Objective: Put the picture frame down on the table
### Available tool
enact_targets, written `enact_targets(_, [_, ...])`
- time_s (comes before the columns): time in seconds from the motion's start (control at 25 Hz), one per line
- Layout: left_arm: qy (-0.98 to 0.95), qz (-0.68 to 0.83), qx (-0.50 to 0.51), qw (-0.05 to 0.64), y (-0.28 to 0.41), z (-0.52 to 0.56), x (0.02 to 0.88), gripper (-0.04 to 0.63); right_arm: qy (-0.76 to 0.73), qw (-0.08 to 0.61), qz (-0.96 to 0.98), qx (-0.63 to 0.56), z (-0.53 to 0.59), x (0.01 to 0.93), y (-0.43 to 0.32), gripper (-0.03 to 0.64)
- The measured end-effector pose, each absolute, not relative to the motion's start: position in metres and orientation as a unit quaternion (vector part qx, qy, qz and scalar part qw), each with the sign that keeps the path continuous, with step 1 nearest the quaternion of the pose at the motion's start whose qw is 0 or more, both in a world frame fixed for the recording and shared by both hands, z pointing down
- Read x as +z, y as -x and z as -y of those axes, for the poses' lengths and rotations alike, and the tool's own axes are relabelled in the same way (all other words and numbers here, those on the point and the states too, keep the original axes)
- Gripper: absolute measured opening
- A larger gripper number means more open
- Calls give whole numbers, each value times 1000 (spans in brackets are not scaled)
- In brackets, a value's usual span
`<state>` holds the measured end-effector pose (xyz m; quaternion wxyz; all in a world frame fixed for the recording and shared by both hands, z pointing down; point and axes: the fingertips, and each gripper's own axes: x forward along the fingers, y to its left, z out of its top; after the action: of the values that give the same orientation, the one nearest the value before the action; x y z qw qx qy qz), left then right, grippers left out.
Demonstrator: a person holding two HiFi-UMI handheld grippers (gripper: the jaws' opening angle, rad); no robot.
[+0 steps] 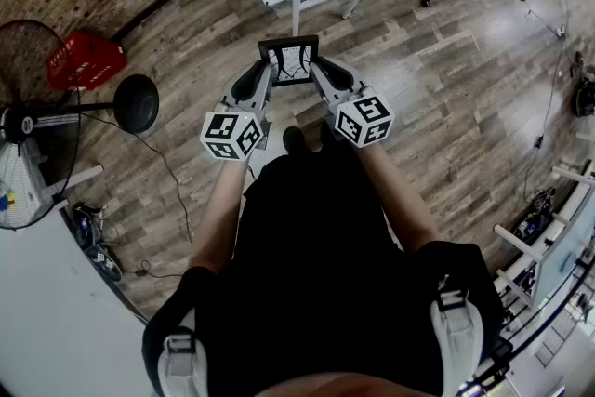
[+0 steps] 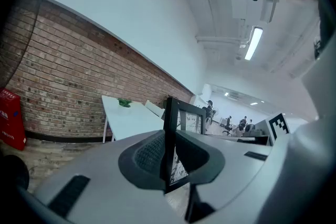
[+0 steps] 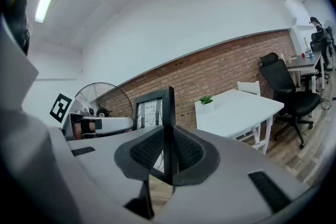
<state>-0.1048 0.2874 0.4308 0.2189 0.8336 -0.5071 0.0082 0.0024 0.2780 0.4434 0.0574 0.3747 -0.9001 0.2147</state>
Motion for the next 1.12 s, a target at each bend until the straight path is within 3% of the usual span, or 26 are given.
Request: enact_targets(1.12, [-849, 482, 7, 214, 90, -304, 426, 72, -408, 40, 886, 218, -299, 443, -18, 54])
